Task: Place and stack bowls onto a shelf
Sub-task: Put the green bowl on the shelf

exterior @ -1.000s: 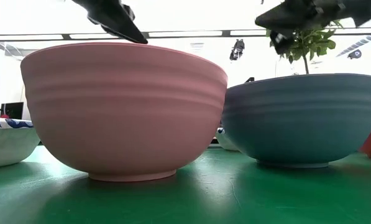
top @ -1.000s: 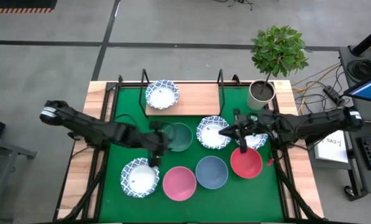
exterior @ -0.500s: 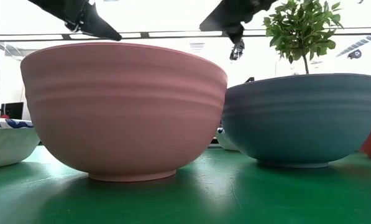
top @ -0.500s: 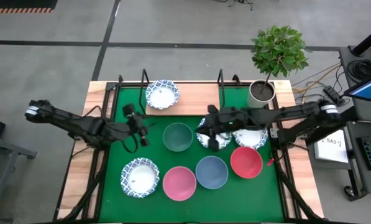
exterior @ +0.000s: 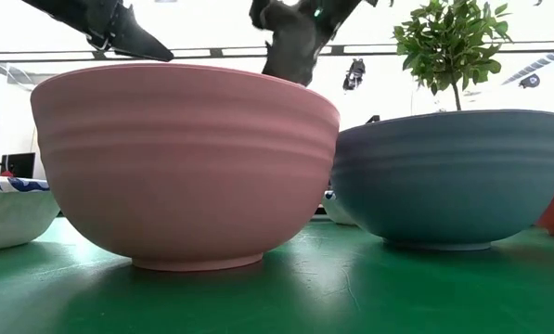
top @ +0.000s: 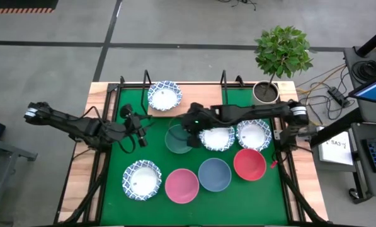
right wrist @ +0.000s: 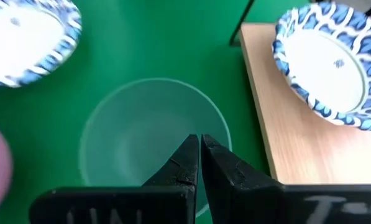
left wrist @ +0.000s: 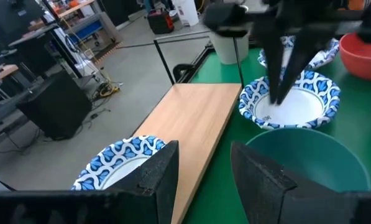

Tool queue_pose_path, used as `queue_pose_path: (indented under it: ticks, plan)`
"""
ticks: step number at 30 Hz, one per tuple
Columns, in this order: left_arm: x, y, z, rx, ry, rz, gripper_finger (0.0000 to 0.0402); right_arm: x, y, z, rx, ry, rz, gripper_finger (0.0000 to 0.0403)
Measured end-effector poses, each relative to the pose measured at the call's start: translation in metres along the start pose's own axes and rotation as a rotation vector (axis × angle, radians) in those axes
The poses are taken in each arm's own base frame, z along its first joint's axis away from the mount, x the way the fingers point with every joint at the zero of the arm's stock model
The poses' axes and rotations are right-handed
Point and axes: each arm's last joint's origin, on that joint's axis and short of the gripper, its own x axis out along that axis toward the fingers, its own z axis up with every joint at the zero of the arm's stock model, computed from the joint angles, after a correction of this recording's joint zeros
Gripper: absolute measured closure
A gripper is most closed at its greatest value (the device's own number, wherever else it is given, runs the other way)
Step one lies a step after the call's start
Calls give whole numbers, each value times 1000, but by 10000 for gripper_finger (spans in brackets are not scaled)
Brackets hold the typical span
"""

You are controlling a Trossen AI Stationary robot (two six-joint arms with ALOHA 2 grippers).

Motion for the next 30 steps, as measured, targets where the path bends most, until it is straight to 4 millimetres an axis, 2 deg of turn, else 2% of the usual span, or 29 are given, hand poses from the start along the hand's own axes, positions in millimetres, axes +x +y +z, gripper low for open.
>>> queue_pose_path:
  ticks: [5,8,17,21,26,30]
  plan:
    - [0,0,-2,28,4,0,272,27,-13,-3,12,58,-22,392]
    - [1,-1,-2,33,5,0,272,41,-20,-6,11,89,-33,377]
    - [1,-1,-2,59,6,0,272,66,-36,-19,46,144,-63,270]
    - [1,-1,-2,60,5,0,272,80,-36,-26,54,176,-62,244]
    - [1,-1,-2,60,6,0,272,97,-34,-35,72,215,-59,242]
    - [1,-1,-2,65,3,1,272,104,-34,-40,100,232,-56,273]
